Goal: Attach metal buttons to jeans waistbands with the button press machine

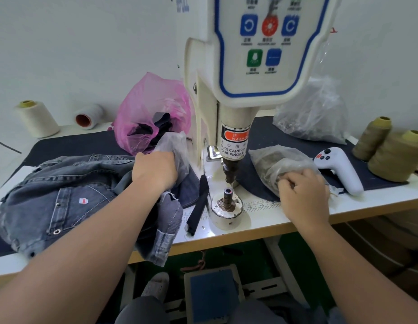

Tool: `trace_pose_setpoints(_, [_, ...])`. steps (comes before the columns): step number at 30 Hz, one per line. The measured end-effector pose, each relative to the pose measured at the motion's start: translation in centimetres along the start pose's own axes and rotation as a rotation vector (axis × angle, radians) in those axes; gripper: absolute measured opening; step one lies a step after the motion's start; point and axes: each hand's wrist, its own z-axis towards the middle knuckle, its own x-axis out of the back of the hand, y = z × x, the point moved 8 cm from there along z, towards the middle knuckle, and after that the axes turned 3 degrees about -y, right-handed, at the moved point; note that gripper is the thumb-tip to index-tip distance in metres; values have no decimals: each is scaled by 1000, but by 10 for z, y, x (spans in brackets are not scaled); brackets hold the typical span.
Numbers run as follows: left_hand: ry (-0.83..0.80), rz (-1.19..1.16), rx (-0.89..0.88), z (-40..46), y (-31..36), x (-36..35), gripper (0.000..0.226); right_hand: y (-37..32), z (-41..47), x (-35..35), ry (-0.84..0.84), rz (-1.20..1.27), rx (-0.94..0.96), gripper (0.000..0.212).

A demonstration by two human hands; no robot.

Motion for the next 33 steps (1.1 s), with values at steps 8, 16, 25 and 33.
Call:
trace_pose_setpoints(8, [289,-249,66,-16,-2,35,22,1,2,0,-56,62,14,33])
trace_pose_setpoints(16, [130,-680,-162,-59,46,50,29,-3,5,-1,-63,-89,23,18])
trace_pose_setpoints(25, [13,-698,-345,-95,61,46,24,0,4,-3,-11,-124,-4,18])
trace_pose_setpoints(33, [-1,-909,-337,-99,63,51,15,1,-6,7,149,28,-5,14])
